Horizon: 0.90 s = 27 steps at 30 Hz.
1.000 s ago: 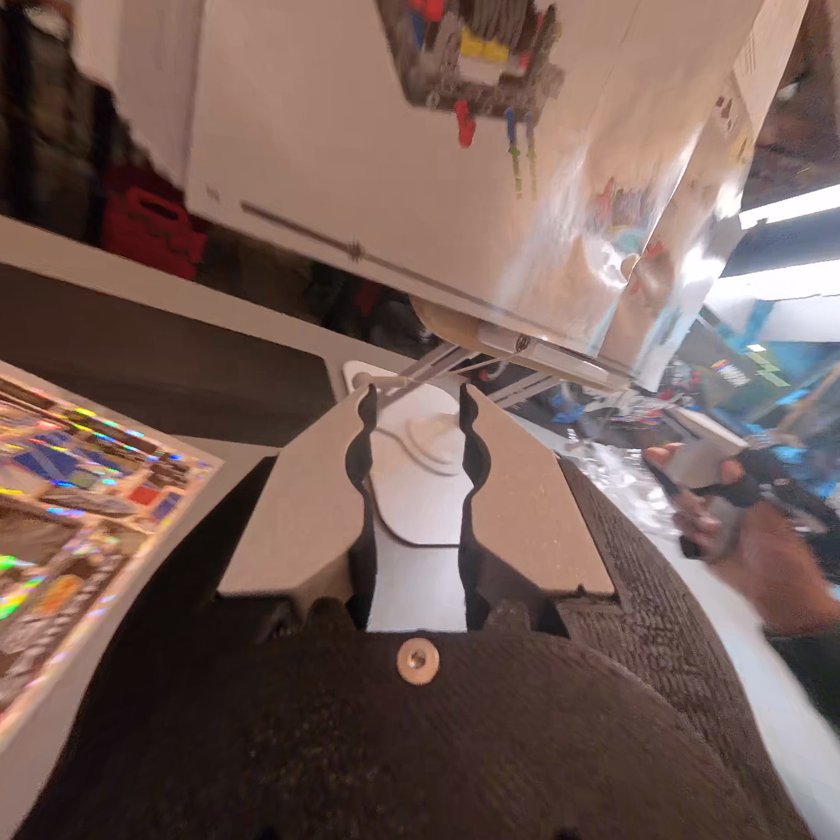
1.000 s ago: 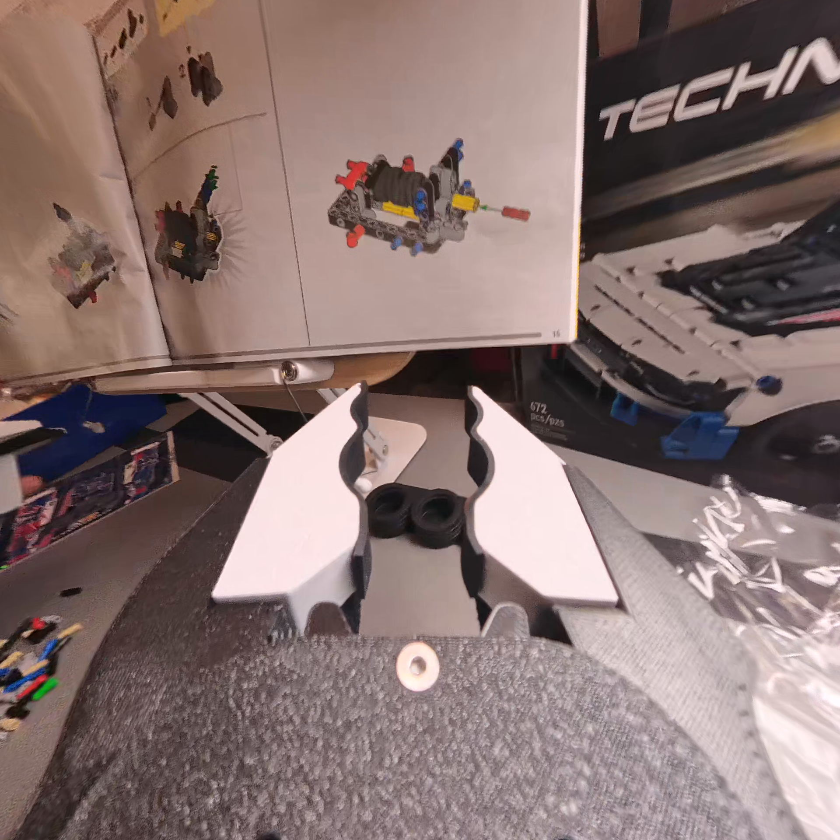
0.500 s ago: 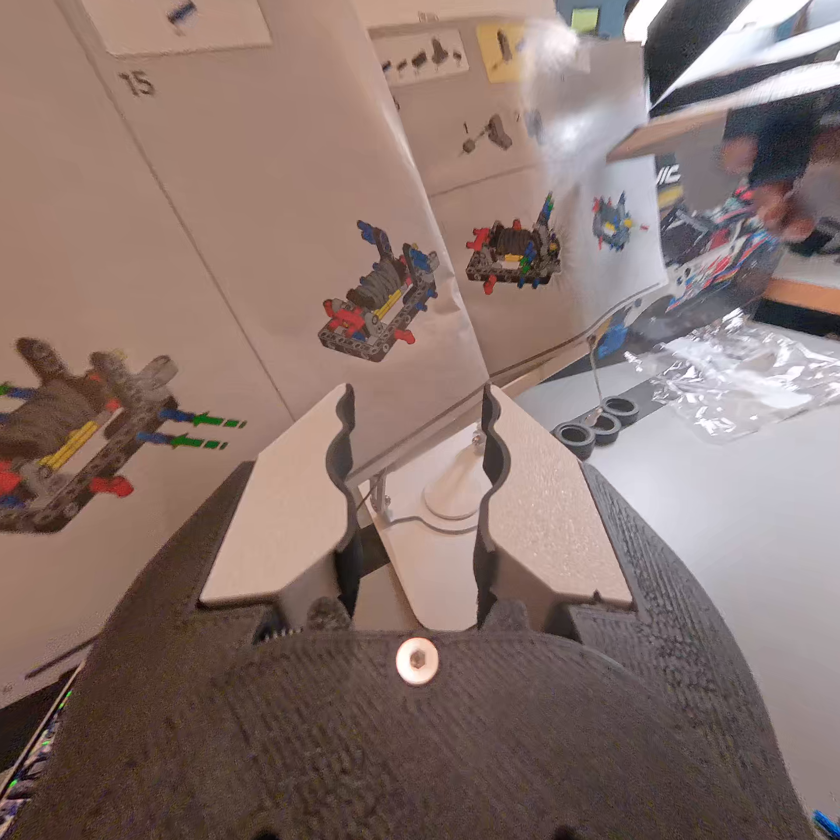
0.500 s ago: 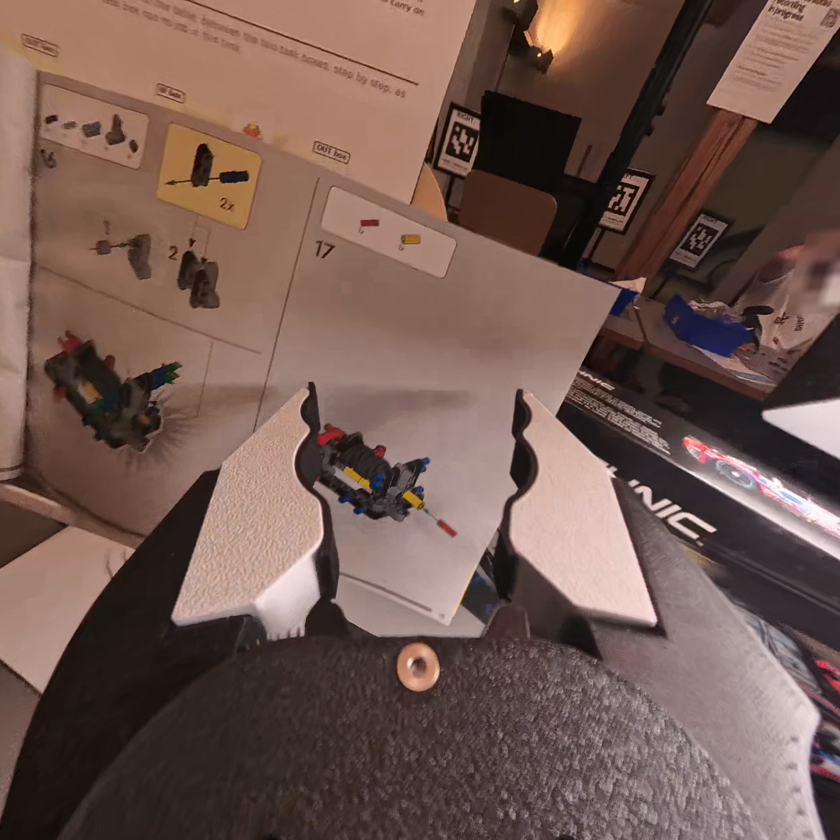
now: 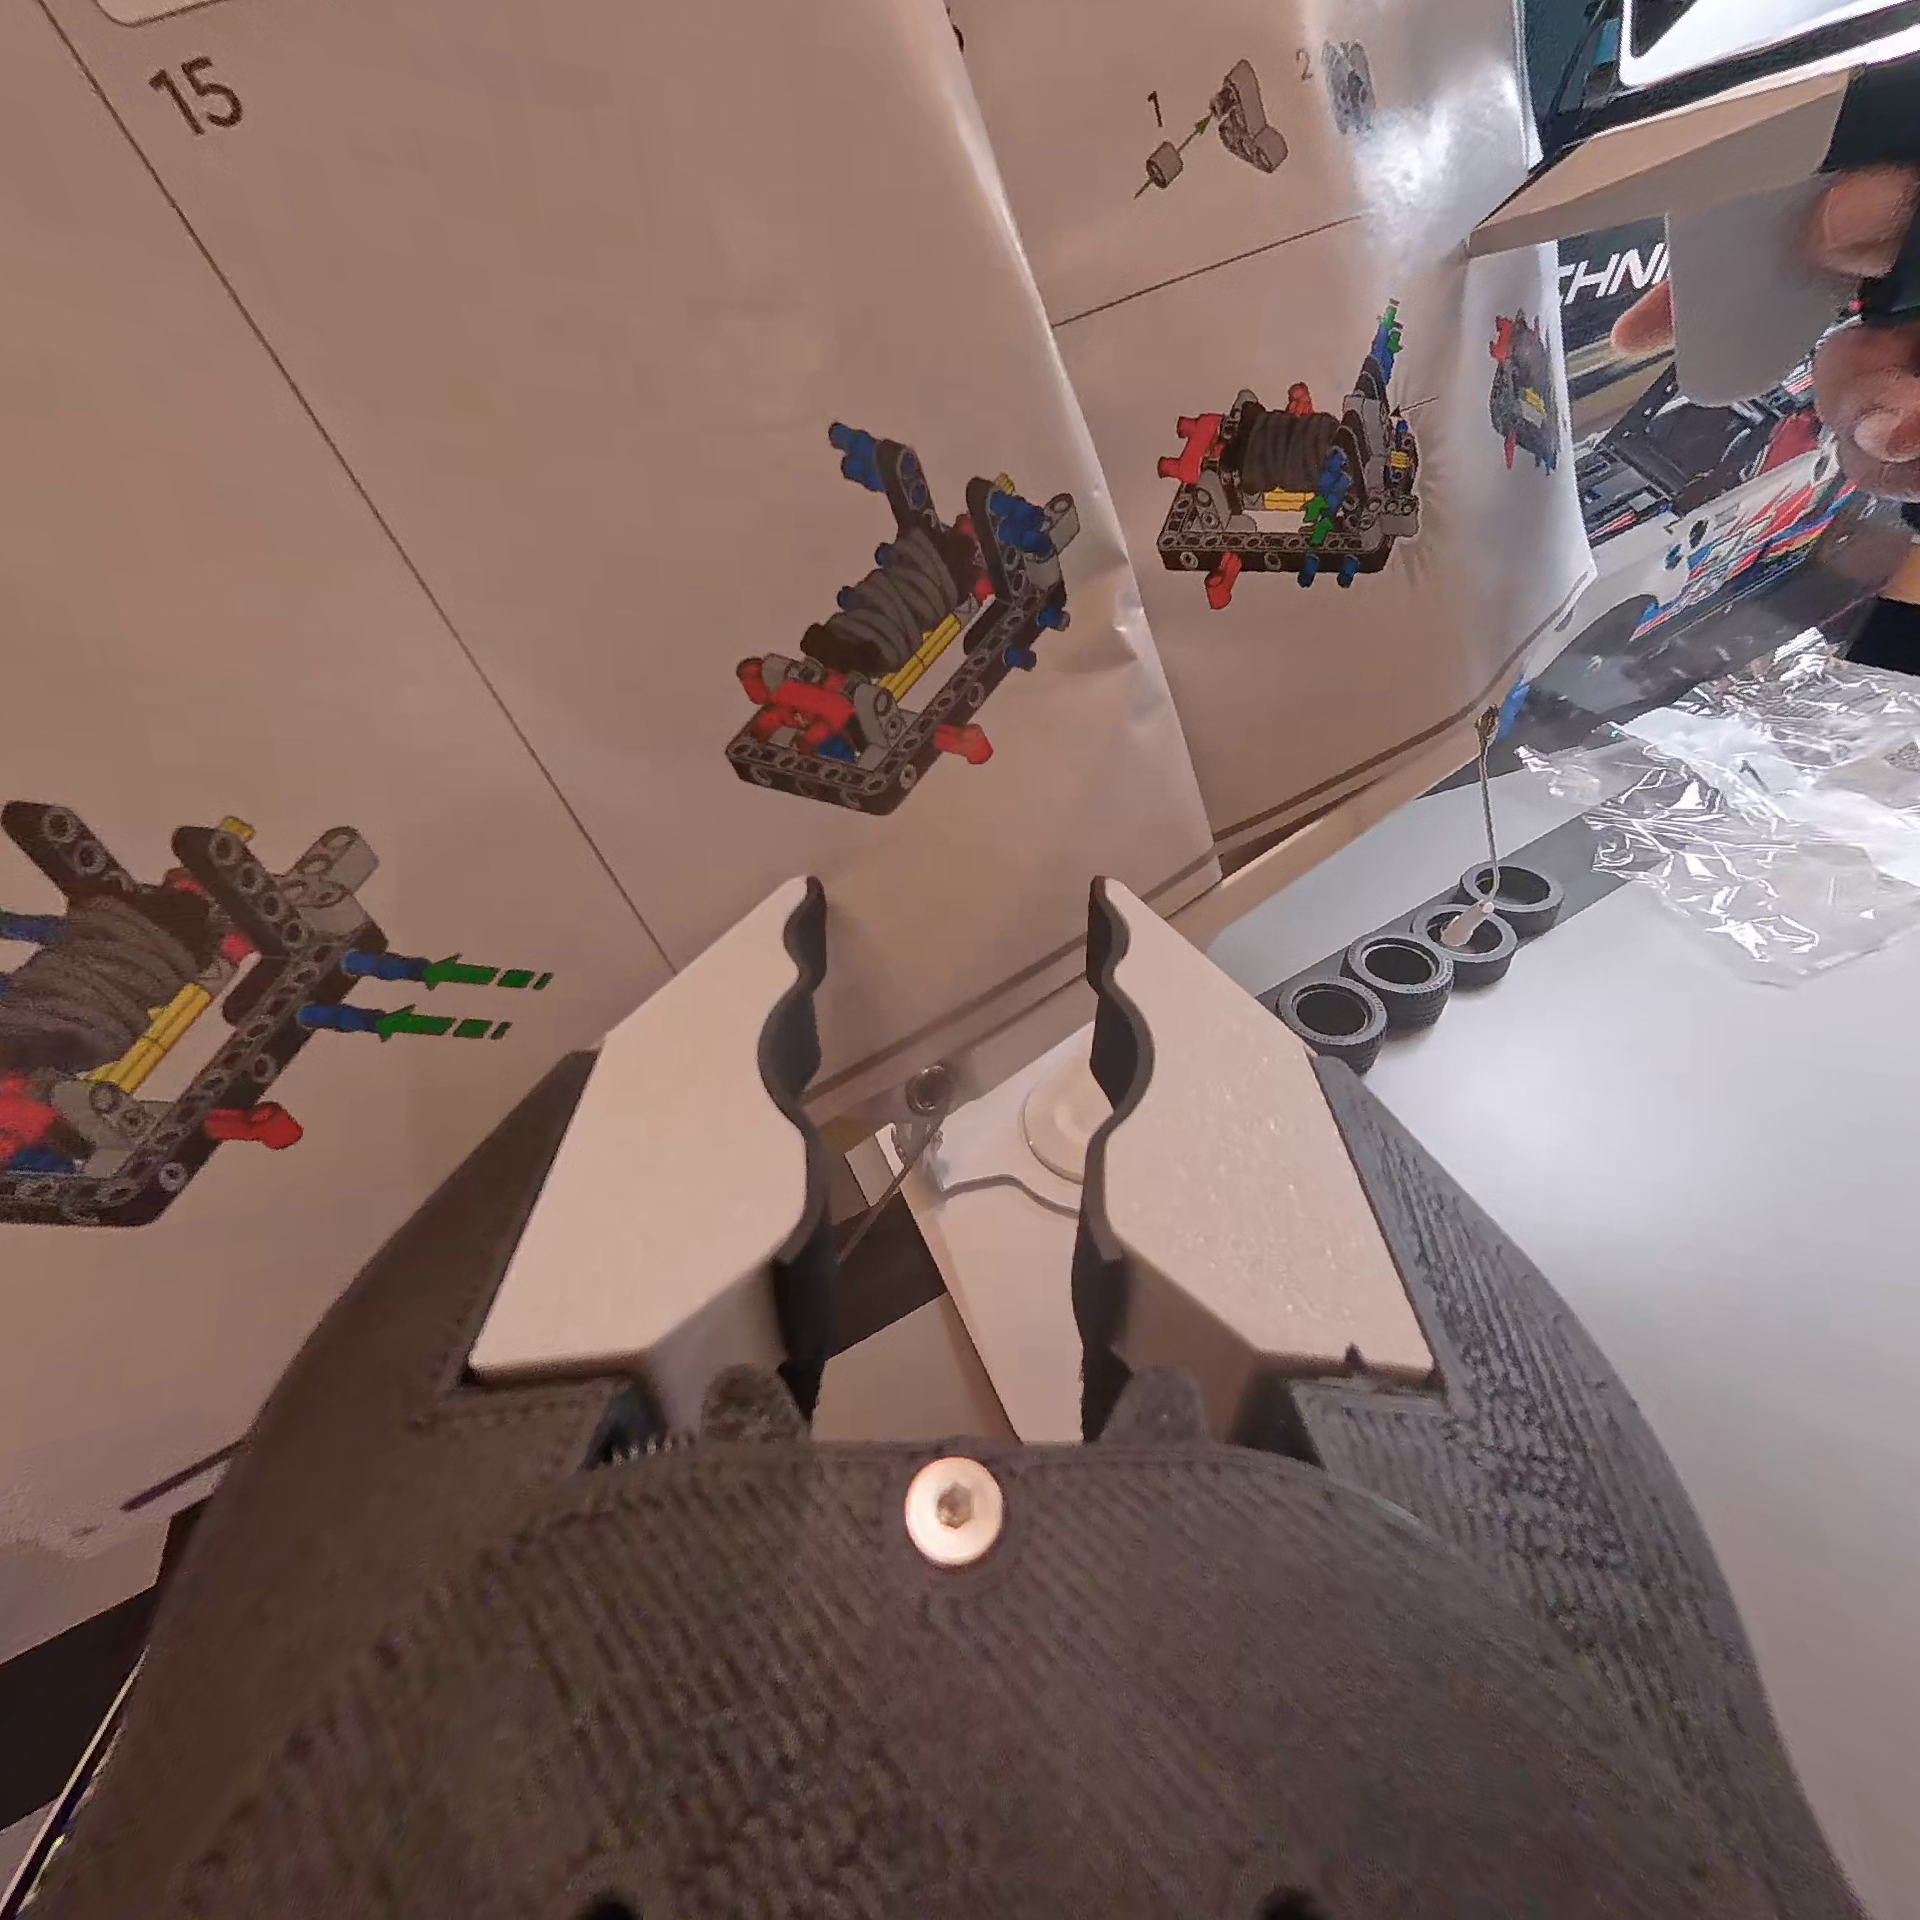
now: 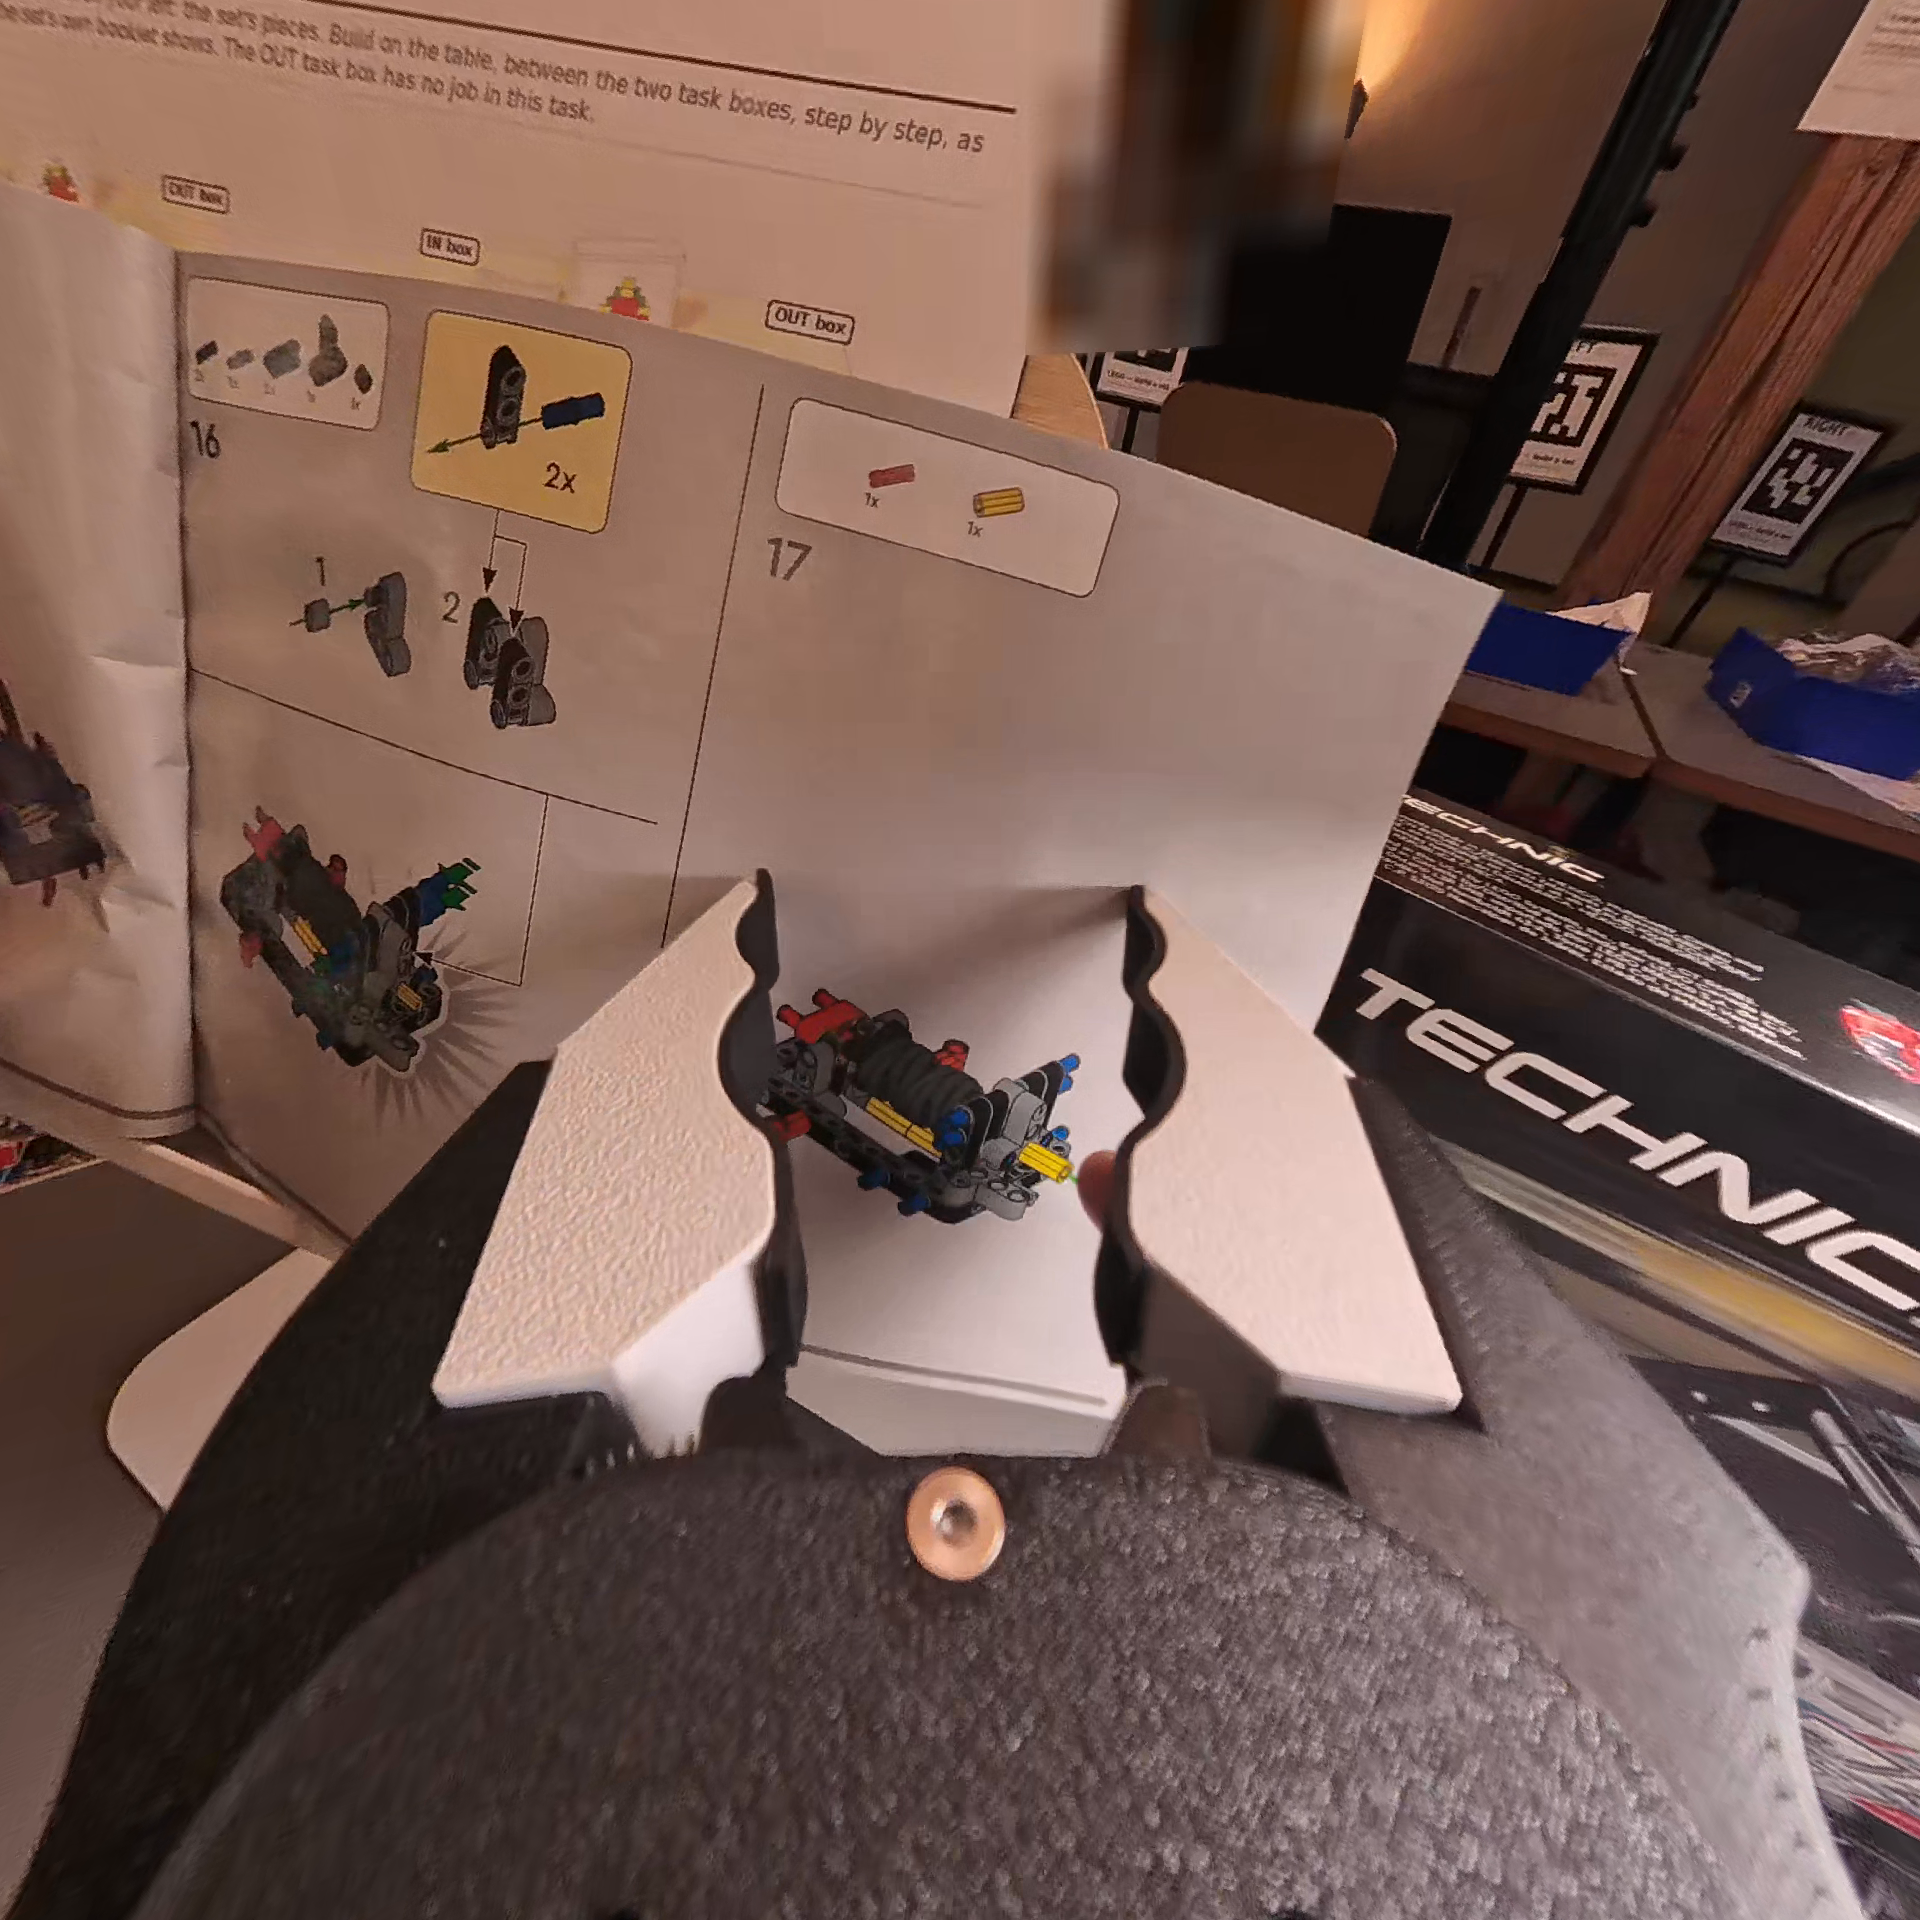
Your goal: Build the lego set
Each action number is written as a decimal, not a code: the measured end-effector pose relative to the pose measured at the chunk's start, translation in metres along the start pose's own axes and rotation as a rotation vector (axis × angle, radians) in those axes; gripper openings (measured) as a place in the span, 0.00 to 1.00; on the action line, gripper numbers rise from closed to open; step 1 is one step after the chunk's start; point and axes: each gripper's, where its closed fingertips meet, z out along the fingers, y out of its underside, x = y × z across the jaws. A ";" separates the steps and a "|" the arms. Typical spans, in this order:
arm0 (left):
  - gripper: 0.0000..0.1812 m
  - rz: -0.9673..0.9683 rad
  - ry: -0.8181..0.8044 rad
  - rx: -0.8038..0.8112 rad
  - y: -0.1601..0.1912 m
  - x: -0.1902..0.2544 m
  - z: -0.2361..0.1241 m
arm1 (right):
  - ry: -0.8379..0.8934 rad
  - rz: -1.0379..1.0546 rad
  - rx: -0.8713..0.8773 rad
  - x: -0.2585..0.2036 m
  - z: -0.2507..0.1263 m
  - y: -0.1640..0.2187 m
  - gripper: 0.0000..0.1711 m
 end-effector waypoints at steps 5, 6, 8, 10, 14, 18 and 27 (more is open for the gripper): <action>0.28 -0.005 0.003 -0.007 -0.001 0.001 -0.001 | -0.022 -0.103 -0.029 -0.007 -0.007 0.003 0.07; 0.28 -0.003 0.004 -0.010 -0.001 0.002 -0.001 | -0.067 -0.123 -0.048 -0.016 -0.008 0.007 0.01; 0.29 0.001 0.006 -0.014 -0.001 0.003 -0.002 | -0.059 -0.173 -0.069 -0.021 -0.009 0.010 0.05; 0.29 0.005 0.008 -0.019 -0.001 0.003 -0.003 | 0.020 -0.189 0.009 -0.009 -0.014 -0.009 0.18; 0.30 0.007 0.009 -0.029 -0.001 0.002 -0.003 | 0.058 -0.061 0.014 0.022 -0.006 -0.029 0.57; 0.30 0.010 0.010 -0.030 0.000 0.000 -0.003 | -0.050 -0.051 -0.105 0.021 0.013 -0.016 0.66; 0.29 0.010 0.015 -0.012 0.000 -0.001 -0.002 | -0.066 -0.091 -0.050 0.004 0.004 -0.018 0.38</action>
